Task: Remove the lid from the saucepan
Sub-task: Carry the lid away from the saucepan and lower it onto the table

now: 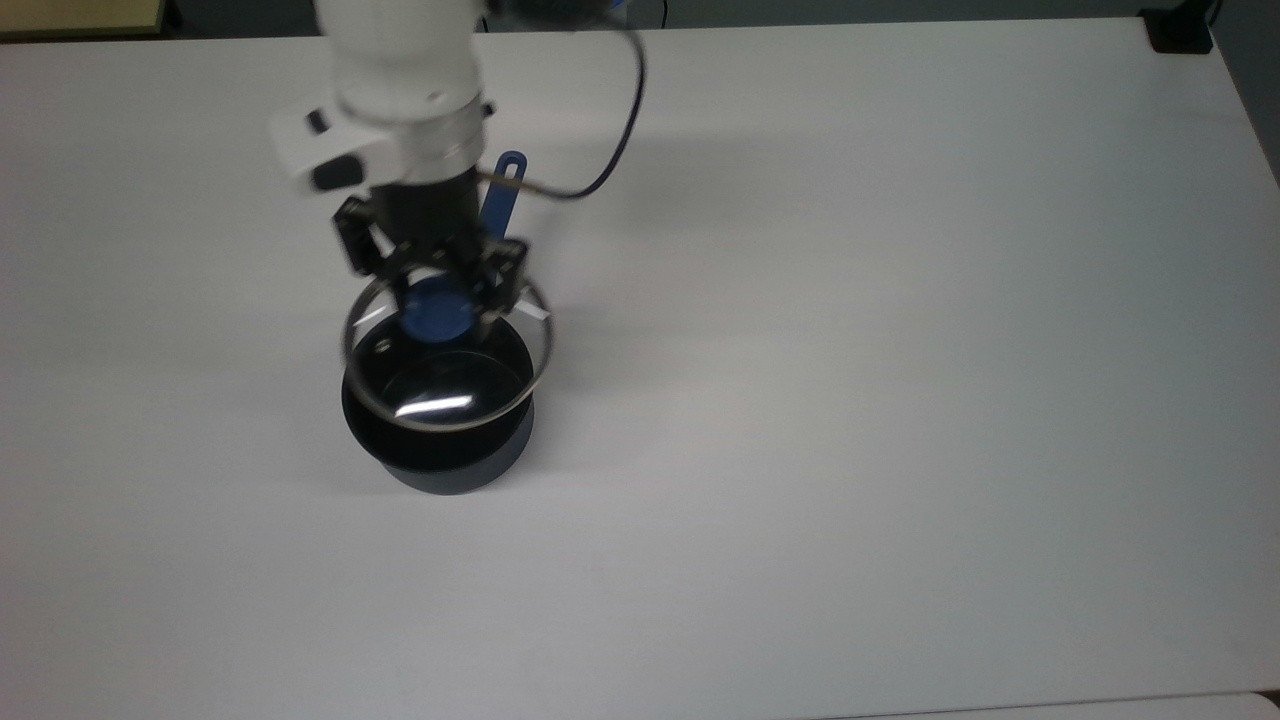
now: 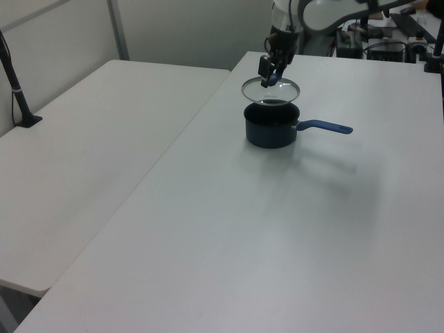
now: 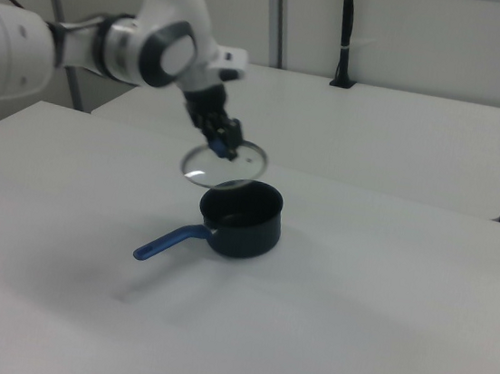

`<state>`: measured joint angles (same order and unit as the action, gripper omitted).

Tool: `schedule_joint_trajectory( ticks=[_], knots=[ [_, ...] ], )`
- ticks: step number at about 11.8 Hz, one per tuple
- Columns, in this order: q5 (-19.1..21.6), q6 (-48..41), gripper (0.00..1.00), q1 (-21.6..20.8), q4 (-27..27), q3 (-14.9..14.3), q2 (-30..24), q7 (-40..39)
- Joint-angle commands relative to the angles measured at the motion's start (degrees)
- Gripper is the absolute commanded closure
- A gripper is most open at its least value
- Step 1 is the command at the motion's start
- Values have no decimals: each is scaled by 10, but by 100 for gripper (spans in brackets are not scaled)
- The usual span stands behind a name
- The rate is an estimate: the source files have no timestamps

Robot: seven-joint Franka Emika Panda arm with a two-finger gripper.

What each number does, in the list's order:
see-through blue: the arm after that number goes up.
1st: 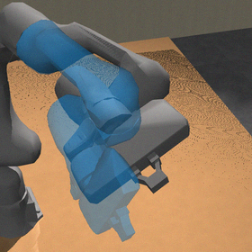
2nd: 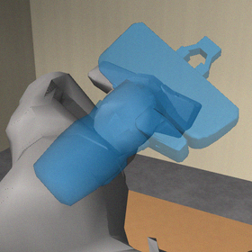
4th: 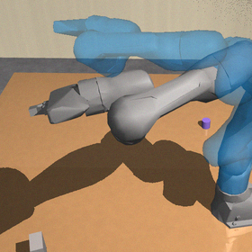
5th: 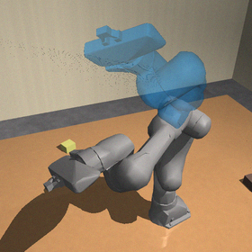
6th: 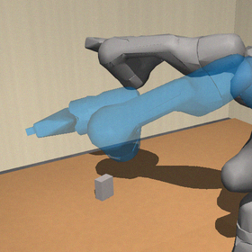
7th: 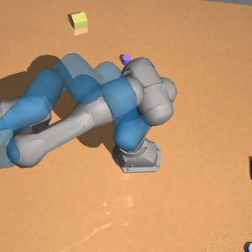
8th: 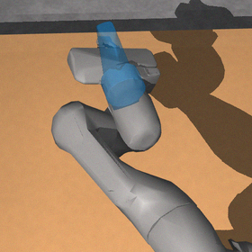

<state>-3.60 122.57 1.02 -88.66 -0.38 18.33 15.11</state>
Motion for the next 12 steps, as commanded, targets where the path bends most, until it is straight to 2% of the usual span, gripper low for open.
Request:
schedule_joint_trajectory(
  ticks=[1,4,6,7,9,10,12],
  knots=[
    [-30,-50,41,-4,-128,76,-141,10],
    [-29,-86,45,-4,-218,136,-216,14],
    [-26,-78,47,-15,-297,155,-254,34],
    [-25,-72,49,-14,-322,169,-257,37],
    [-19,-37,49,-15,-372,176,-258,37],
    [-18,-22,49,-16,-391,196,-256,40],
    [-14,-6,49,-15,-411,202,-241,42]
  ],
)
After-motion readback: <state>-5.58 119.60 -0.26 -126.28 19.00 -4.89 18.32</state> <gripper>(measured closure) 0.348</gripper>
